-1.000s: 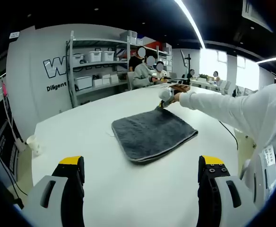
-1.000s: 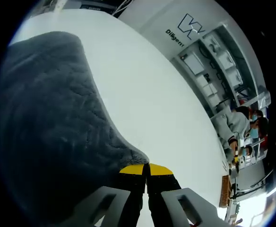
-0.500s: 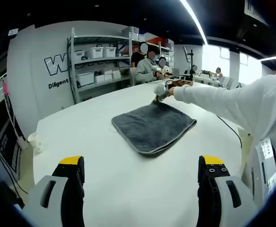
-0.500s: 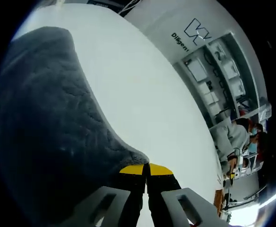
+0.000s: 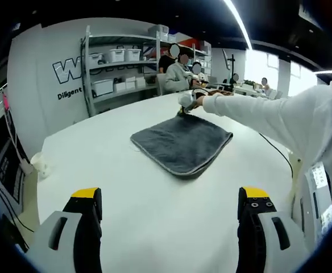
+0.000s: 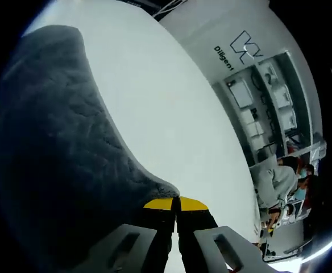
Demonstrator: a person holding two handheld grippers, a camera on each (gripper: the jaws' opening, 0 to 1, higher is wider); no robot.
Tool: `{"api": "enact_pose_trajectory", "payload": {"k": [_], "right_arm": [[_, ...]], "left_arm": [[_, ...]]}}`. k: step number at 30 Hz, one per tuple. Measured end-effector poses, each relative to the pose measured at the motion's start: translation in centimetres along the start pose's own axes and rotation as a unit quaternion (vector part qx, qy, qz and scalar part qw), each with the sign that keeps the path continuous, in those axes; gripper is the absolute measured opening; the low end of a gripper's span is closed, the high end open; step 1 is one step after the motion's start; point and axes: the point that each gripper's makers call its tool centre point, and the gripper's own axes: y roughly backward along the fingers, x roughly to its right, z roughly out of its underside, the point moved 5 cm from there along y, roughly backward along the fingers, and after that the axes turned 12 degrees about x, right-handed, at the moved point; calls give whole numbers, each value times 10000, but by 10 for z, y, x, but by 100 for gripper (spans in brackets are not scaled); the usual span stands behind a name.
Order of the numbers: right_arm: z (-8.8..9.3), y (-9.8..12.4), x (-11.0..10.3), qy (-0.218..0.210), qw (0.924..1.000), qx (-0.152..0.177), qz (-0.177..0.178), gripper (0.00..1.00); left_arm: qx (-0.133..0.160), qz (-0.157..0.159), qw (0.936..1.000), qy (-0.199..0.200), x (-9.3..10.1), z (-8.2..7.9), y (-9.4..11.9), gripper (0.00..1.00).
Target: Open the folded towel by lifting each exposed corner and separating the folded layers until the towel lies flat within the target outline without major curled edges
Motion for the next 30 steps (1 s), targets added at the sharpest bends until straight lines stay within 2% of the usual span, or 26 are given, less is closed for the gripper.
{"api": "enact_pose_trajectory", "payload": {"k": [9, 15, 20, 21, 23, 24, 26, 30], "right_arm": [[-8, -19, 9, 77, 10000, 10, -2, 0], [-4, -18, 17, 113, 9999, -28, 57, 0], [-4, -7, 24, -66, 9999, -63, 107, 0], [-5, -3, 27, -139, 9998, -23, 131, 0], [-9, 9, 30, -768, 9969, 99, 114, 0], [-9, 14, 35, -929, 9955, 122, 145, 0], [-11, 24, 42, -1039, 9938, 254, 296, 4], [-15, 49, 46, -1537, 9864, 539, 231, 12]], "left_arm": [[-70, -45, 10000, 28, -3, 1, -3, 99], [-119, -38, 9999, 74, -1, 1, -7, 99], [-80, 26, 10000, 37, 1, 0, -5, 99], [-53, 34, 10000, 51, 1, -1, -4, 99], [-29, 30, 10000, 56, 0, -1, -2, 98], [-29, 19, 10000, 48, 0, -1, -1, 98], [-16, 13, 10000, 41, 0, -1, 0, 98], [96, 68, 9999, 20, 2, -5, 5, 98]]}}
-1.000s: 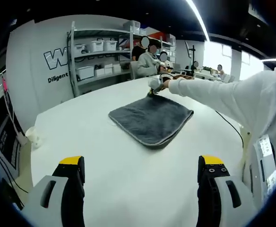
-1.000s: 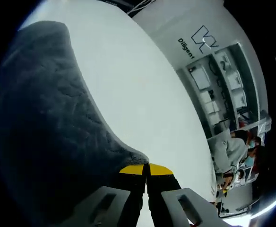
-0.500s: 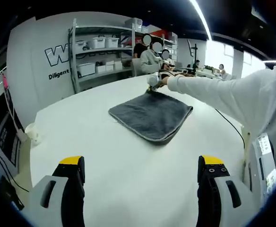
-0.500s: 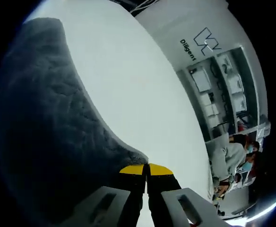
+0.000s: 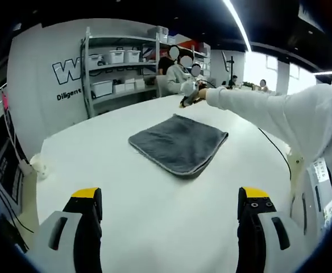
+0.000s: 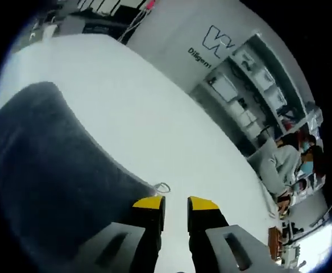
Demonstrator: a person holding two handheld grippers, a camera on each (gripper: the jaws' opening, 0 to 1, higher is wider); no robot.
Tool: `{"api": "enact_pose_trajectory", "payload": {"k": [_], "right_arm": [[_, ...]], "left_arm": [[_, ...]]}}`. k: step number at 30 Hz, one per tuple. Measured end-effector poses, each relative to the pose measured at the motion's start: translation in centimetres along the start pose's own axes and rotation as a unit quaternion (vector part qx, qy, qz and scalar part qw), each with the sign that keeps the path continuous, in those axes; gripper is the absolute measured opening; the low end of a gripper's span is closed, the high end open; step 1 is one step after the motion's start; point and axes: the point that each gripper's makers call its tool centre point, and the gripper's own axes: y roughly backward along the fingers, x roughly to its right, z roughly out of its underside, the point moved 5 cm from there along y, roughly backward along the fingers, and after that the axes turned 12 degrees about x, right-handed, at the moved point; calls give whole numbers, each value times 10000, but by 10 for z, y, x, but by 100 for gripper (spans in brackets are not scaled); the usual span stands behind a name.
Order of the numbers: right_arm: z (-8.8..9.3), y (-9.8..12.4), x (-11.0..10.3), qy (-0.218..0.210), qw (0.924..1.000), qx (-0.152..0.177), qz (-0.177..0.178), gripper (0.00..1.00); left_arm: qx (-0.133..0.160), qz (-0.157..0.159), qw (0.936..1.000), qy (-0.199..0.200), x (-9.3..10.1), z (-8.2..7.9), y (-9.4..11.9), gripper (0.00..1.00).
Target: Open the folded towel by lifting each exposed corner and separating the folded layers until the towel lies flat within the target outline without major curled edges
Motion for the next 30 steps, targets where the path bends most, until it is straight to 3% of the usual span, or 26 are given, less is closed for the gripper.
{"api": "enact_pose_trajectory", "payload": {"k": [2, 6, 9, 13, 16, 30], "right_arm": [[-6, 17, 0, -271, 9993, 244, 12, 14], [-19, 60, -9, -1080, 9902, 860, -218, 19], [-20, 86, -14, -1471, 9830, 1029, -379, 27], [-16, 137, -31, -1469, 9808, 1151, -570, 38], [-14, 170, -42, -1656, 9750, 1301, -704, 47], [21, 313, -92, -1860, 9648, 1719, -704, 63]], "left_arm": [[37, 5, 10000, -27, 1, -2, 2, 98], [127, 97, 9999, -33, 1, -6, 5, 99], [135, 150, 9998, -11, -1, -6, 5, 99], [126, 63, 9999, -27, -2, -7, 8, 99], [208, 93, 9997, -38, 2, -11, 12, 99], [320, 321, 9989, -147, 15, -18, 16, 99]]}}
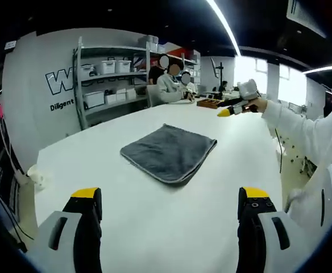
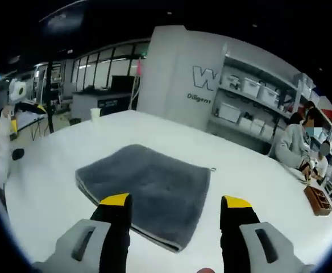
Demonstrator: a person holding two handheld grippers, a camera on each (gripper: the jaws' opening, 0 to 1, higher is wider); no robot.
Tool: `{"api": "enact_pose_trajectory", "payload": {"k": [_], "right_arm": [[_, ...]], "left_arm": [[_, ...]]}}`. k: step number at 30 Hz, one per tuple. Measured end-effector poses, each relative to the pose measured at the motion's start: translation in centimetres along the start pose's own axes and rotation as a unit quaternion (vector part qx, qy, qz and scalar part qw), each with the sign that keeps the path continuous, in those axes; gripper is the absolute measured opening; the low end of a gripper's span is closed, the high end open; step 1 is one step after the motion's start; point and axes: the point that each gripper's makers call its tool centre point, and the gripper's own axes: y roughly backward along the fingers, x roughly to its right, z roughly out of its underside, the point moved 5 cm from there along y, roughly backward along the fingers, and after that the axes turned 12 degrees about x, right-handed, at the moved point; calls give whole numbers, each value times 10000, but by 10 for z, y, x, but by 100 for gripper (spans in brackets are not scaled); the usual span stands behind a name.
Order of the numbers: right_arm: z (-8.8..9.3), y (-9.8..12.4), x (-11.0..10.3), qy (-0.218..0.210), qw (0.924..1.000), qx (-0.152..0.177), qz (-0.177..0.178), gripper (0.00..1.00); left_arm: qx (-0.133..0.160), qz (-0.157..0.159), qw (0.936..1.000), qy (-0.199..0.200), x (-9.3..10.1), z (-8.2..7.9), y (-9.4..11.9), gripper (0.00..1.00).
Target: Open the folded towel by lifting each exposed corner and separating the folded layers until the towel lies flat within the target outline without major curled edges
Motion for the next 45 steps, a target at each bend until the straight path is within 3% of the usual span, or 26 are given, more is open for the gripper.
{"api": "enact_pose_trajectory", "payload": {"k": [10, 16, 20, 27, 35, 45], "right_arm": [[13, 63, -39, -132, 9998, 36, 108, 79], [30, 84, -62, -191, 9998, 1, 45, 89], [46, 93, -70, -211, 9997, 13, 100, 90], [75, 99, -81, -425, 9985, -313, 137, 99], [70, 94, -93, -509, 9984, -233, 89, 99], [73, 72, -107, -23, 9990, -451, 9, 99]], "left_arm": [[144, 98, 9998, -74, 9, -6, 8, 99], [111, 167, 9995, -231, 16, -7, 11, 99], [178, 251, 9992, -239, 21, -8, 13, 99], [123, 435, 9980, -448, 32, -7, 18, 99], [209, 324, 9984, -422, 26, -9, 24, 99], [276, 303, 9984, -397, 21, -12, 28, 99]]}}
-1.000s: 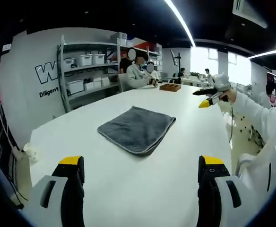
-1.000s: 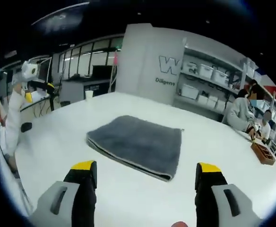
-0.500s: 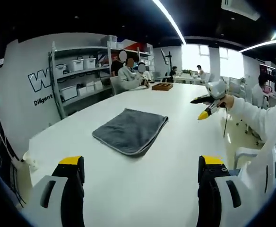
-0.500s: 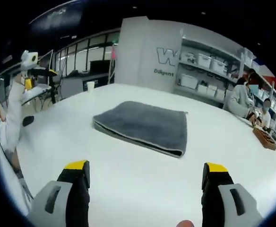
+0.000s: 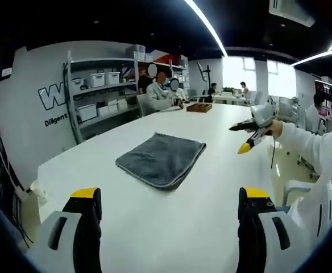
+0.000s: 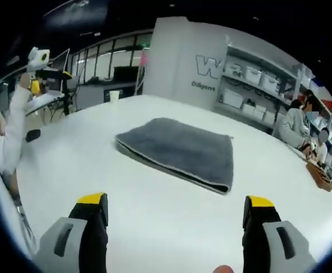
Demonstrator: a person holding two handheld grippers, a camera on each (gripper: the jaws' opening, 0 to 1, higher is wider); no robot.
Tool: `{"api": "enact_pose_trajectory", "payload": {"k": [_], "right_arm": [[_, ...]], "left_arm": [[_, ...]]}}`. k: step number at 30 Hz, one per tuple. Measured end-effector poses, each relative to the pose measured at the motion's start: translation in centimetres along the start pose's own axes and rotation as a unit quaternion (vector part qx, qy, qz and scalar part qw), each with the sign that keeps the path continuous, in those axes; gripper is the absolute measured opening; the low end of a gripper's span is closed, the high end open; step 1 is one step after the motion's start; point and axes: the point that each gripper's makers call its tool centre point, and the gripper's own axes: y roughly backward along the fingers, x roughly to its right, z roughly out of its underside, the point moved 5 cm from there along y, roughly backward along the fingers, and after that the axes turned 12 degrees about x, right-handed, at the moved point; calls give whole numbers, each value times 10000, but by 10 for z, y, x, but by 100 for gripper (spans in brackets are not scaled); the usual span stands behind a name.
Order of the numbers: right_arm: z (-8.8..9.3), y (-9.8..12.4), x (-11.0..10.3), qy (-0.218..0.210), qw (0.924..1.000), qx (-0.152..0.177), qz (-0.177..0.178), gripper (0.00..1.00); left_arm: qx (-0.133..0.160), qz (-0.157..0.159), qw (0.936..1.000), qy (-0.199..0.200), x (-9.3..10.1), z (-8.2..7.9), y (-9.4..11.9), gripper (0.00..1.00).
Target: Open the folded towel by lifting each exposed corner and separating the folded layers until the towel lies flat within the target outline without major curled edges
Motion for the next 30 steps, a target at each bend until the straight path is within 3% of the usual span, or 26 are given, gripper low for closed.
{"api": "enact_pose_trajectory", "payload": {"k": [7, 10, 16, 20, 30], "right_arm": [[-18, -26, -15, 471, 9987, 92, -189, 99], [-23, -42, -20, 879, 9959, 45, -229, 99], [-28, -77, -39, 1097, 9930, 11, -430, 97], [-31, -103, -58, 1453, 9878, 1, -562, 94], [-44, -159, -116, 1809, 9757, 88, -1230, 89]], "left_arm": [[103, -163, 9998, 75, -11, -1, 10, 99], [160, -207, 9996, 120, -14, -2, 13, 99], [149, -335, 9993, 109, -18, -1, 16, 99], [218, -356, 9991, 97, -19, -3, 21, 99], [222, -468, 9986, 48, -23, -2, 28, 99]]}}
